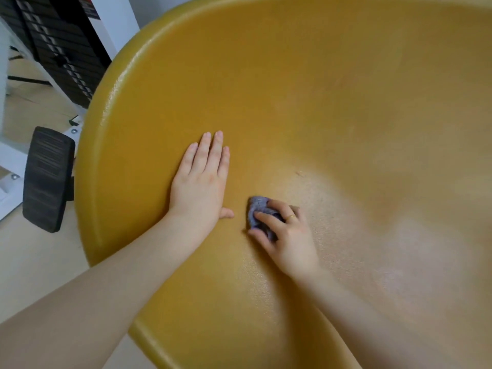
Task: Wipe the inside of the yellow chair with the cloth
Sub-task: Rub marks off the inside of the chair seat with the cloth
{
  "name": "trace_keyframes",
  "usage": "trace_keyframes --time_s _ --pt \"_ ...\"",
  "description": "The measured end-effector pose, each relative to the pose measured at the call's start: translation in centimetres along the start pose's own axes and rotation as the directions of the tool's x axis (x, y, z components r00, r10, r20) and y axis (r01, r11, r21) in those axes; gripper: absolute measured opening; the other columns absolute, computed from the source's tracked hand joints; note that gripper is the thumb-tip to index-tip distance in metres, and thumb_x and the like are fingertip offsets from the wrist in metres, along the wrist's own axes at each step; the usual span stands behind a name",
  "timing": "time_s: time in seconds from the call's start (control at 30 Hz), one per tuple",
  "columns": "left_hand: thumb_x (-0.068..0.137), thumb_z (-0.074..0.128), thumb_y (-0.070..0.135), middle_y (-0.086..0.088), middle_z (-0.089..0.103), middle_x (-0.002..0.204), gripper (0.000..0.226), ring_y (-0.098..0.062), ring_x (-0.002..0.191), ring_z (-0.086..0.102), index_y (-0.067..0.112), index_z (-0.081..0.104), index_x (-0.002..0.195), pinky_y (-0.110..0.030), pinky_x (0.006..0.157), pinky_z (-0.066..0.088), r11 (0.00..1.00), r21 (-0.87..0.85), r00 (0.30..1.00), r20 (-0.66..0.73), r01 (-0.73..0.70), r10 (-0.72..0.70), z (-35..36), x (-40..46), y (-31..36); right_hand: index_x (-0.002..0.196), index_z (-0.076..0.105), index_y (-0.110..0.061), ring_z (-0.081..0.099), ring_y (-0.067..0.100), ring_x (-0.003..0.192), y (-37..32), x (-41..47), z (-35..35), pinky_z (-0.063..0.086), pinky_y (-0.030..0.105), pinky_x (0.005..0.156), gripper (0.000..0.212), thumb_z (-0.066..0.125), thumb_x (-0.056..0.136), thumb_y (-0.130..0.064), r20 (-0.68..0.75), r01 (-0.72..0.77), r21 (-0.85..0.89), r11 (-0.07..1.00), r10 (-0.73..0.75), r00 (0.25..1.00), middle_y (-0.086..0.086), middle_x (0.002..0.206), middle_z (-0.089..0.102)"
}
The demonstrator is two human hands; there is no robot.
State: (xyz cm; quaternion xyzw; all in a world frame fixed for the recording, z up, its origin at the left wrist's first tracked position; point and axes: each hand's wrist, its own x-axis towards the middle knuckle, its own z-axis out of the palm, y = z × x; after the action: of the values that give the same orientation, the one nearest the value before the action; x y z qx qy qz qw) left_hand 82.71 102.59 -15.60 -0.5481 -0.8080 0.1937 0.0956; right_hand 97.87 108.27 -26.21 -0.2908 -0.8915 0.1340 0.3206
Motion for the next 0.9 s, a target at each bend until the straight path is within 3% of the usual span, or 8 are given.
trace_keyframes --time_s 0.07,0.17,0.27,0.4,0.53,0.7,0.8,0.9 --pt "0.075 0.058 0.064 -0.018 -0.02 0.153 0.115 -0.032 0.143 -0.012 0.005 -0.009 0.148 -0.039 0.115 -0.006 1.0 -0.014 1.0 0.02 0.008 -0.008 -0.1 0.1 0.5 0.085 0.073 -0.015 0.057 0.034 0.077 0.8 0.9 0.3 0.053 0.035 0.07 0.026 0.05 0.08 -0.026 -0.031 0.046 -0.05 0.998 -0.047 0.998 0.01 0.1 0.067" --pt "0.076 0.06 0.06 -0.02 -0.02 0.153 0.113 -0.033 0.143 -0.012 0.005 -0.008 0.148 -0.038 0.116 -0.004 1.0 -0.024 0.999 0.049 0.011 -0.01 0.0 0.2 1.1 0.081 0.072 -0.015 0.058 0.034 0.072 3.5 3.7 0.1 0.052 0.035 0.066 0.027 0.045 0.076 -0.018 -0.087 0.043 -0.137 0.99 -0.055 0.995 0.008 0.095 0.068" --pt "0.076 0.057 0.063 -0.02 -0.021 0.152 0.114 -0.032 0.143 -0.013 0.004 -0.01 0.147 -0.038 0.116 -0.004 1.0 0.002 0.998 0.062 0.004 -0.004 0.2 0.2 1.1 0.078 0.07 -0.014 0.056 0.036 0.068 6.4 6.5 -1.0 0.048 0.035 0.059 0.022 0.049 0.074 -0.012 -0.163 -0.11 -0.251 0.962 0.071 0.984 0.008 0.095 0.069" --pt "0.077 0.053 0.065 -0.018 -0.023 0.152 0.112 -0.03 0.143 -0.014 0.007 -0.012 0.147 -0.037 0.115 -0.006 1.0 -0.014 0.998 0.067 -0.001 0.002 0.2 -0.1 0.7 0.081 0.069 -0.014 0.053 0.036 0.07 5.5 6.9 -0.5 0.045 0.033 0.057 0.022 0.049 0.074 -0.008 -0.211 -0.29 -0.189 0.938 0.249 0.945 0.008 0.098 0.067" --pt "0.078 0.059 0.06 -0.018 -0.02 0.153 0.112 -0.03 0.143 -0.013 0.004 -0.009 0.148 -0.038 0.115 -0.006 0.998 -0.055 0.996 0.094 0.017 -0.012 -0.4 0.1 1.3 0.079 0.068 -0.015 0.055 0.036 0.073 2.2 1.6 -0.3 0.051 0.037 0.056 0.018 0.061 0.07 -0.002 -0.041 -0.103 -0.129 0.986 0.099 0.994 0.005 0.097 0.066" --pt "0.077 0.055 0.064 -0.015 -0.016 0.155 0.113 -0.026 0.144 -0.011 0.002 -0.009 0.147 -0.037 0.115 -0.007 0.989 -0.088 0.988 0.089 -0.116 0.123 0.4 0.6 3.5 0.087 0.07 -0.017 0.057 0.036 0.079 1.6 -1.4 -1.4 0.053 0.04 0.054 0.032 0.077 0.061 0.0 0.151 0.111 -0.084 0.99 -0.097 0.984 0.005 0.104 0.067" --pt "0.076 0.057 0.063 -0.014 -0.019 0.155 0.115 -0.025 0.144 -0.013 0.003 -0.01 0.147 -0.035 0.115 -0.006 0.985 -0.132 0.986 0.113 -0.107 0.122 0.9 0.8 4.3 0.084 0.07 -0.019 0.059 0.033 0.077 3.6 0.8 -2.0 0.051 0.035 0.053 0.017 0.057 0.073 -0.016 0.167 0.16 -0.164 0.973 -0.133 0.977 0.004 0.101 0.068" --pt "0.075 0.057 0.063 -0.014 -0.02 0.154 0.116 -0.026 0.144 -0.013 0.002 -0.011 0.147 -0.035 0.115 -0.006 0.985 -0.132 0.985 0.114 -0.114 0.129 1.1 1.0 4.3 0.08 0.069 -0.017 0.057 0.034 0.075 6.6 3.9 -2.5 0.049 0.037 0.054 0.029 0.04 0.076 -0.021 0.073 0.113 -0.254 0.961 -0.098 0.993 0.004 0.098 0.068"
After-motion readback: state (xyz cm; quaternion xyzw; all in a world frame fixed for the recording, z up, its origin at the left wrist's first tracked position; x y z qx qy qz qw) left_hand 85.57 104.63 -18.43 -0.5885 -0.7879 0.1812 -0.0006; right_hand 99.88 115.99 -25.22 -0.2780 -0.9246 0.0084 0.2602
